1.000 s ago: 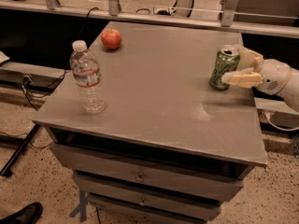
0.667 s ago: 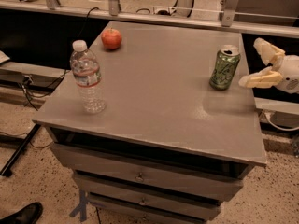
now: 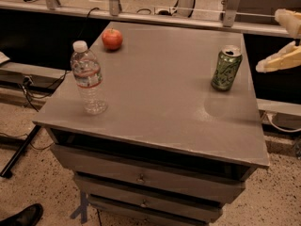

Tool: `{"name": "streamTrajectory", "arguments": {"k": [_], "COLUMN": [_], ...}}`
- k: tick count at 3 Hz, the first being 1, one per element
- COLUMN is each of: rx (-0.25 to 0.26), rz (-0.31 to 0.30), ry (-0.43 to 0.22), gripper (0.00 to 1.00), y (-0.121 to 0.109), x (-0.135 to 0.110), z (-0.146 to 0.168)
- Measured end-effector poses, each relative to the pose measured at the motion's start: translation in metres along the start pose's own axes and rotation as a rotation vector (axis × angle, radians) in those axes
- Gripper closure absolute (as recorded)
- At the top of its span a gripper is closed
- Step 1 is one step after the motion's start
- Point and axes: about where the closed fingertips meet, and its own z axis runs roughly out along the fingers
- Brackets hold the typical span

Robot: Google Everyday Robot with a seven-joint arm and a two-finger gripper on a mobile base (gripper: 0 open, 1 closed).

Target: Place green can upright

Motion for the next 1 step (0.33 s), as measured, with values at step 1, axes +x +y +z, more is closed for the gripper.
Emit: {"name": "streamTrajectory", "arguments": {"k": [1], "rx": [0.004], "rz": [-0.015], "ry": [0.034], "gripper": [0.00], "y": [-0.0005], "x": [-0.0040], "z": [-0.0015]}}
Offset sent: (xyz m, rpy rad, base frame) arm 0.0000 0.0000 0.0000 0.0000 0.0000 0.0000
